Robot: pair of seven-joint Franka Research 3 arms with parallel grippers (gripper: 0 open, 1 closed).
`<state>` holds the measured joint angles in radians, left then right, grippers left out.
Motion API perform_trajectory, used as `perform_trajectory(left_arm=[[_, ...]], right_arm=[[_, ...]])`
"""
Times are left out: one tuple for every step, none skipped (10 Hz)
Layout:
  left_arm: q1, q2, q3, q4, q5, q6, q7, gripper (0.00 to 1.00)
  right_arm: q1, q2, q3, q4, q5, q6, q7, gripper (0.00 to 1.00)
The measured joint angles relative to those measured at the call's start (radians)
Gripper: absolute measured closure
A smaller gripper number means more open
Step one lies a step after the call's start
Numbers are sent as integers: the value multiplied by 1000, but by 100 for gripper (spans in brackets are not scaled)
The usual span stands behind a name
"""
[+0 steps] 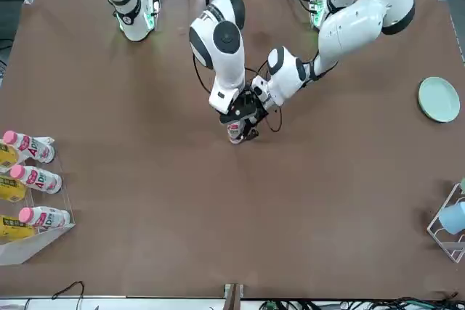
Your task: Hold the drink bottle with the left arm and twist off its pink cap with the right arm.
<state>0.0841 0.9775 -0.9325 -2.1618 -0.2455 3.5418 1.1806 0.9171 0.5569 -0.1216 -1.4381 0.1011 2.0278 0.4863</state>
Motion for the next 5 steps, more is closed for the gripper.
perform_trajectory(left_arm=[[1,1,0,0,5,0,-2,38],[2,2,0,-1,6,1,-2,38],[2,2,0,-1,6,2,-2,38],[2,2,0,-2,7,3,-2,38],[2,2,0,-2,7,4,-2,38]], right_arm=[[0,0,0,0,0,0,-35,57],[0,0,0,0,0,0,-58,57],[1,0,0,0,-1,0,-75,57],[2,0,0,0,-2,0,-109,57],[3,0,0,0,-2,0,-149,57]])
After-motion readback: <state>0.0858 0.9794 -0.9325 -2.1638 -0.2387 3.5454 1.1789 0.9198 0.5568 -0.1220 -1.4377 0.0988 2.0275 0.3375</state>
